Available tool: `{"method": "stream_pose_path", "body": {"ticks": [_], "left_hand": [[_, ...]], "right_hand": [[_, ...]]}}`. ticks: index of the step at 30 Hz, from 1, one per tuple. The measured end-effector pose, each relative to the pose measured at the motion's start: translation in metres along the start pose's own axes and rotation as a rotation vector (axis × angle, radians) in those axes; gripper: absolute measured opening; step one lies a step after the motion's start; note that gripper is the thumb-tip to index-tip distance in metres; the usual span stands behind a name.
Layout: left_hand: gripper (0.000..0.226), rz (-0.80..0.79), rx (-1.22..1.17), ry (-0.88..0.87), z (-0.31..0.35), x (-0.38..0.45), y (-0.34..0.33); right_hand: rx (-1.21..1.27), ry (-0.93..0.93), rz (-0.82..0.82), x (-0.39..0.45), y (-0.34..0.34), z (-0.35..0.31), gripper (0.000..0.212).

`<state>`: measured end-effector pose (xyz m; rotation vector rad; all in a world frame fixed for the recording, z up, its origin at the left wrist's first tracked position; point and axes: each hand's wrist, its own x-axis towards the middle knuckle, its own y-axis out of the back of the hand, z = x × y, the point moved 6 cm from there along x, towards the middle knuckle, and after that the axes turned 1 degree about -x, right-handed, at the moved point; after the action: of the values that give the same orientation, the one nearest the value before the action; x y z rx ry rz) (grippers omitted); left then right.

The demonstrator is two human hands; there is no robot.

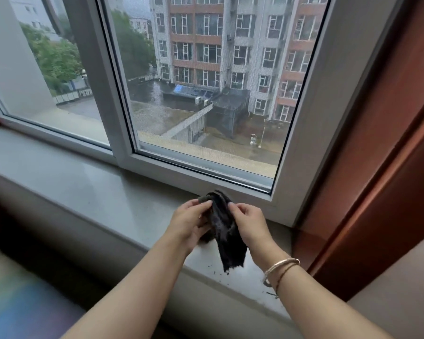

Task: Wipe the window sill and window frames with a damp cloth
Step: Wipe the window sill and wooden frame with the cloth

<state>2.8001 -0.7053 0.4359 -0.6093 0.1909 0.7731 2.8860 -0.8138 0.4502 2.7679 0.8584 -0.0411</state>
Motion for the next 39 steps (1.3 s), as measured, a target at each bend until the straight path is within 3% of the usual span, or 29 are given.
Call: {"method": "stream_pose_path", "body": {"ticks": [2,5,7,9,13,17,19,25,27,29,31,33,35,39], "left_hand": [[0.005,0.085,0.066,-0.067,0.011,0.002,0.008],[0.010,0.132,0.134,-0.129,0.025,0.002,0.014],[0.015,0.088,0.189,-0.145,0.029,-0.001,0.010],[0.018,0.008,0.234,-0.152,0.028,-0.003,0.001],[0.011,-0.125,0.298,-0.147,0.025,-0.010,-0.012],[0.056,-0.198,0.347,-0.166,0.023,-0.014,-0.017],[0.067,-0.213,0.385,-0.157,0.021,-0.015,-0.019],[0.052,-0.149,0.552,-0.192,0.024,-0.014,-0.018],[0.050,-0.013,0.805,-0.300,0.033,-0.009,-0.010],[0.051,0.114,1.066,-0.424,0.042,-0.006,-0.003],[0.050,0.182,1.195,-0.471,0.048,-0.003,0.008],[0.031,0.235,1.271,-0.476,0.052,0.001,0.021],[0.012,0.221,1.222,-0.425,0.054,0.010,0.031],[0.017,0.251,0.692,-0.200,0.061,0.020,0.053]], "right_hand": [[-0.054,-0.039,0.141,0.005,0.012,0.010,0.040],[0.010,-0.225,0.273,0.011,0.024,0.036,0.036],[0.082,-0.332,0.194,0.009,0.016,0.046,0.020],[0.133,-0.307,0.073,0.005,0.006,0.039,0.011],[0.210,-0.288,-0.134,0.003,-0.014,0.025,0.028],[0.277,-0.467,-0.308,-0.005,-0.026,0.032,0.016],[0.305,-0.521,-0.341,-0.008,-0.028,0.035,0.013],[0.275,-0.804,-0.442,-0.020,-0.034,0.051,0.022],[0.273,-0.771,-0.370,-0.017,-0.031,0.048,0.013],[0.285,-0.607,-0.137,-0.004,-0.017,0.041,0.005],[0.423,-0.448,0.027,0.006,-0.005,0.029,0.003],[0.593,-0.366,0.091,0.011,0.003,0.018,0.010],[0.638,-0.333,0.149,0.012,0.011,0.011,0.016],[0.445,-0.264,0.406,0.011,0.033,0.005,0.015]]}}
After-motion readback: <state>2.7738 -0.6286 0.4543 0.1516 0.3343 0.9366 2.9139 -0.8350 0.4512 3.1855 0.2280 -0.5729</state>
